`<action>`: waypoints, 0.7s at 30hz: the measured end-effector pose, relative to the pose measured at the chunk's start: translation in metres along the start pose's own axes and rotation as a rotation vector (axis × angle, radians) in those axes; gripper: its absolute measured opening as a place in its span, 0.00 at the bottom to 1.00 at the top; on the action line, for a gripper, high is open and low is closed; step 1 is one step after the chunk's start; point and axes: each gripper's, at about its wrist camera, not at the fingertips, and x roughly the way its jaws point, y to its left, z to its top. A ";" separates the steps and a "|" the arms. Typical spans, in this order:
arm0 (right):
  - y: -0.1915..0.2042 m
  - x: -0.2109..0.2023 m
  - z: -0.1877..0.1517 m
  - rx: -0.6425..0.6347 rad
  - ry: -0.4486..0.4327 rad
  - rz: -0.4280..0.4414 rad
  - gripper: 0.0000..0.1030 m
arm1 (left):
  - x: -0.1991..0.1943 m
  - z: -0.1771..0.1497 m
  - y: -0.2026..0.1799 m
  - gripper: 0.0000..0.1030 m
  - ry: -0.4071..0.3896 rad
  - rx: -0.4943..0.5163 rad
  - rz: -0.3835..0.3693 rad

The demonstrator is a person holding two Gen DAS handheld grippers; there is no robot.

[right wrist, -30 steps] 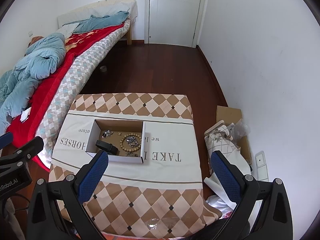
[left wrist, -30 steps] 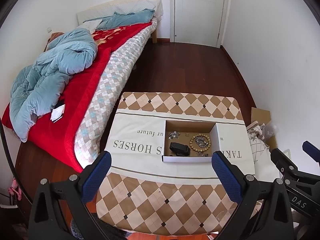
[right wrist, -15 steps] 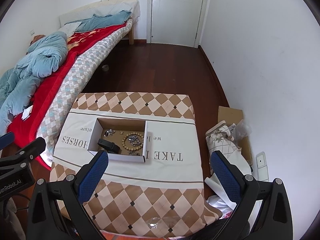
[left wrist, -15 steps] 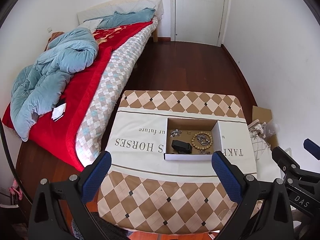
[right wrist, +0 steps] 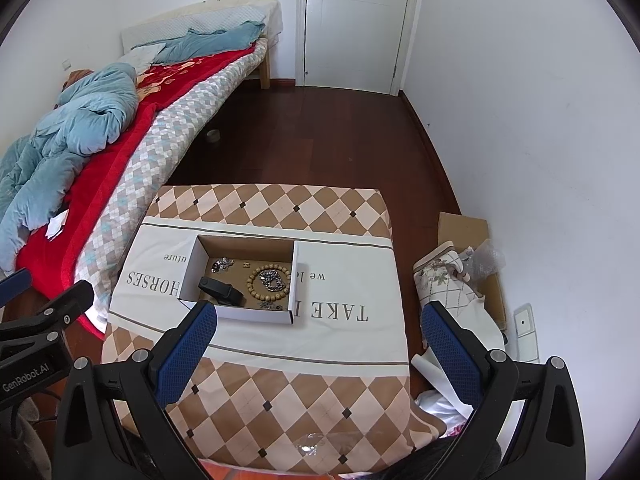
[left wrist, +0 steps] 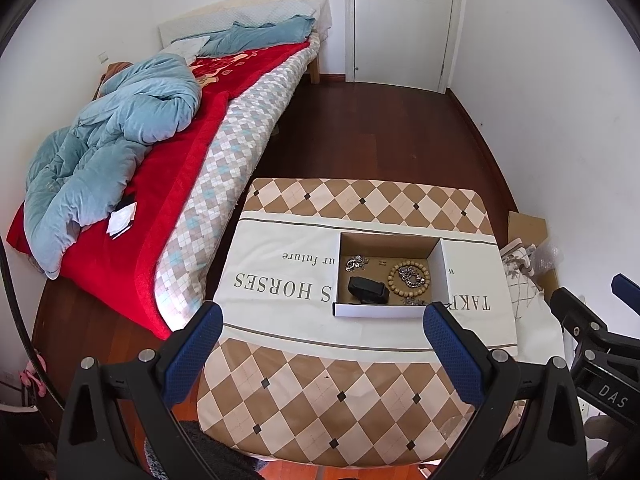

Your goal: Organize jewelry

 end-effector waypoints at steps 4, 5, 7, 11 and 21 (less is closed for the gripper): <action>0.000 0.000 0.000 0.000 -0.001 0.003 1.00 | -0.001 0.000 0.000 0.99 -0.001 0.002 0.002; 0.000 0.000 0.000 0.000 -0.001 0.004 1.00 | 0.000 0.000 0.000 0.99 -0.002 0.002 0.003; -0.001 -0.001 0.000 0.000 -0.002 0.006 1.00 | -0.001 -0.001 0.000 0.99 -0.001 0.000 -0.001; -0.001 -0.003 0.001 0.000 -0.004 0.008 1.00 | -0.002 -0.001 -0.002 0.99 -0.002 0.001 -0.003; 0.000 -0.004 0.001 -0.002 -0.006 0.007 1.00 | -0.004 -0.001 -0.004 0.99 -0.005 0.003 -0.002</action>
